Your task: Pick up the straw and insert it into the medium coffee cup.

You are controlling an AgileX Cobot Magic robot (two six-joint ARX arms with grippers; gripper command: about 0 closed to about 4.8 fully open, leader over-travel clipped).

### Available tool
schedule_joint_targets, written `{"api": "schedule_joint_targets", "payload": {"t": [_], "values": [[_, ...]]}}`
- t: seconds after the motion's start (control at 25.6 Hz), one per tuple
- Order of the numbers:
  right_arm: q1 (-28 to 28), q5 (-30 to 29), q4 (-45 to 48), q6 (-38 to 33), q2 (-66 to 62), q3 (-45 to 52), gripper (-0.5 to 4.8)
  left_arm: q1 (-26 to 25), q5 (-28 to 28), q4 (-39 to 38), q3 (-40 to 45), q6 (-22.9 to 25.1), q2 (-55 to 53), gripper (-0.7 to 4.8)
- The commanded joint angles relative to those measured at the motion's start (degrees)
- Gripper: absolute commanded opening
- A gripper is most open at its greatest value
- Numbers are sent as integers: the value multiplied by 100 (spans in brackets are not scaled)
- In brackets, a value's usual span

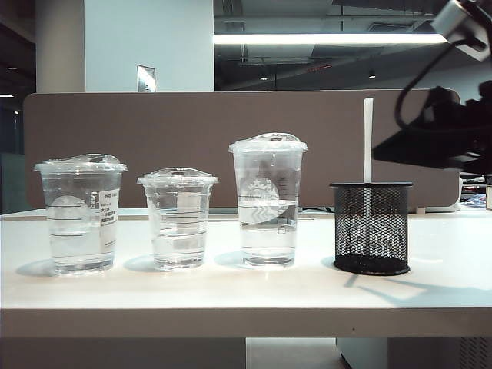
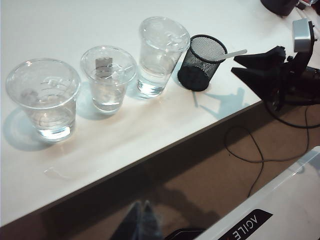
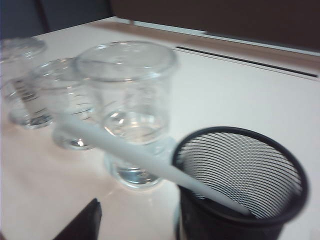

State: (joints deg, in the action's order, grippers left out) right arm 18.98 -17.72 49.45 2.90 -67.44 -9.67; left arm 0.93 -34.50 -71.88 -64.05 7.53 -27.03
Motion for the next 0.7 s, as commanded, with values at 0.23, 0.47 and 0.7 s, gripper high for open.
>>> {"api": "schedule_joint_targets", "payload": {"t": [0.23, 0.47, 0.7], "values": [[98, 223, 11, 662, -284, -402, 216, 4, -20, 39, -7, 22, -2, -4], [101, 144, 13, 660, -857, -804, 205, 4, -7, 37, -7, 20, -2, -4], [101, 116, 33, 660, -1064, -920, 104, 4, -7, 31, -7, 20, 0, -4]]}}
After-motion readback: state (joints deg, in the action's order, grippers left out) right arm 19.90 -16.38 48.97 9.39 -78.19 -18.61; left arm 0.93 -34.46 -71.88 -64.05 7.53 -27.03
